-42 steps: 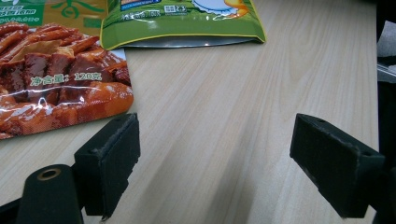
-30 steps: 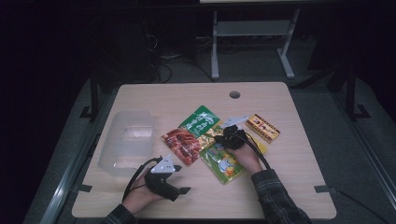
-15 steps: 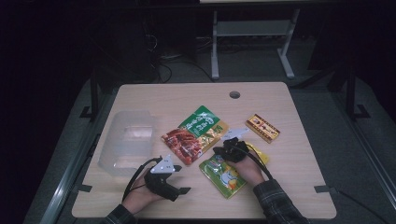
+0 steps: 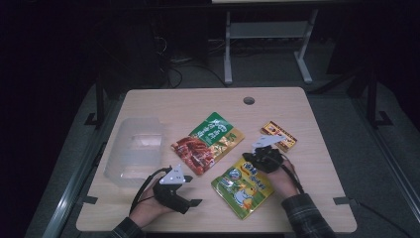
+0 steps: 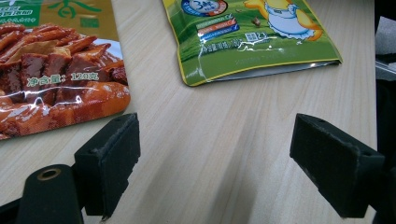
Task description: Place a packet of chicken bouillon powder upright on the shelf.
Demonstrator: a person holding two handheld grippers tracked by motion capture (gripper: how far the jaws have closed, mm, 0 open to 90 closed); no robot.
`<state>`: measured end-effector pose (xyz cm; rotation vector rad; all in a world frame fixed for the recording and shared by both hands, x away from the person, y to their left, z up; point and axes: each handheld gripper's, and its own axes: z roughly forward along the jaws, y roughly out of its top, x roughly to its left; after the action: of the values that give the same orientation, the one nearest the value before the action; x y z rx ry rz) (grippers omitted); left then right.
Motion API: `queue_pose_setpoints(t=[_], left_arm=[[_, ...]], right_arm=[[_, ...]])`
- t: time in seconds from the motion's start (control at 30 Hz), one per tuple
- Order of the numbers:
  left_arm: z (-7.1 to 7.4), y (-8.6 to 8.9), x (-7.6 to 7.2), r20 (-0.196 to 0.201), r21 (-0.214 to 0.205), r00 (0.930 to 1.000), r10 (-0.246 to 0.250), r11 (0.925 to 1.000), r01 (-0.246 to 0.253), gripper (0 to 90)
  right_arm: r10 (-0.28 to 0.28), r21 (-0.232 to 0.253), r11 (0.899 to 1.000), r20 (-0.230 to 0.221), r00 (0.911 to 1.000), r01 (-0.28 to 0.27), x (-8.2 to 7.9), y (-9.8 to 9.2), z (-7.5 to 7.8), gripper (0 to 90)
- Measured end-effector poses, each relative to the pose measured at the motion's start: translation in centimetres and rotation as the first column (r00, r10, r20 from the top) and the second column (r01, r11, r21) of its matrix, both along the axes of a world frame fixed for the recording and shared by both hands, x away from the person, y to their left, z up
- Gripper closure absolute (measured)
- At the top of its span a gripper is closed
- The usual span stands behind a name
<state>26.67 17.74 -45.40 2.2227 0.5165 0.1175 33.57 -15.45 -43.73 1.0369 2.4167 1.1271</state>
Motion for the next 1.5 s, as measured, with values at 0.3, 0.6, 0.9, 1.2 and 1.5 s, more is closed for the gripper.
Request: queue_pose_setpoints(t=[0.3,0.6,0.9,1.2,1.5], left_arm=[[-0.1,-0.2,0.0,-0.001,0.007,1.0,-0.004,1.0,0.004,15.6],[-0.1,-0.1,-0.1,0.0,0.009,1.0,-0.007,0.9999,0.007,15.6],[-0.1,-0.2,-0.1,-0.003,0.01,0.9999,-0.012,0.9999,0.012,15.6],[-0.1,-0.1,-0.1,-0.004,0.007,0.9999,-0.011,0.9999,0.011,15.6],[0.0,-0.1,-0.1,0.0,0.009,0.9999,-0.011,0.9999,0.011,15.6]], right_arm=[[-0.095,-0.048,0.995,-0.059,0.9937,0.093,-0.5,-6.6,-0.7,89.8],[-0.11,-0.128,0.987,-0.082,0.9905,0.099,-0.3,-7.5,-1.6,89.8],[-0.094,-0.114,0.99,-0.133,0.9866,0.079,-0.1,-7.9,-2.1,89.9],[-0.047,-0.089,0.996,-0.165,0.9851,0.032,-0.4,-7.1,-2.1,89.9],[0.037,-0.07,0.996,-0.194,0.9802,-0.051,-1.9,-4.6,-2.1,89.9]])
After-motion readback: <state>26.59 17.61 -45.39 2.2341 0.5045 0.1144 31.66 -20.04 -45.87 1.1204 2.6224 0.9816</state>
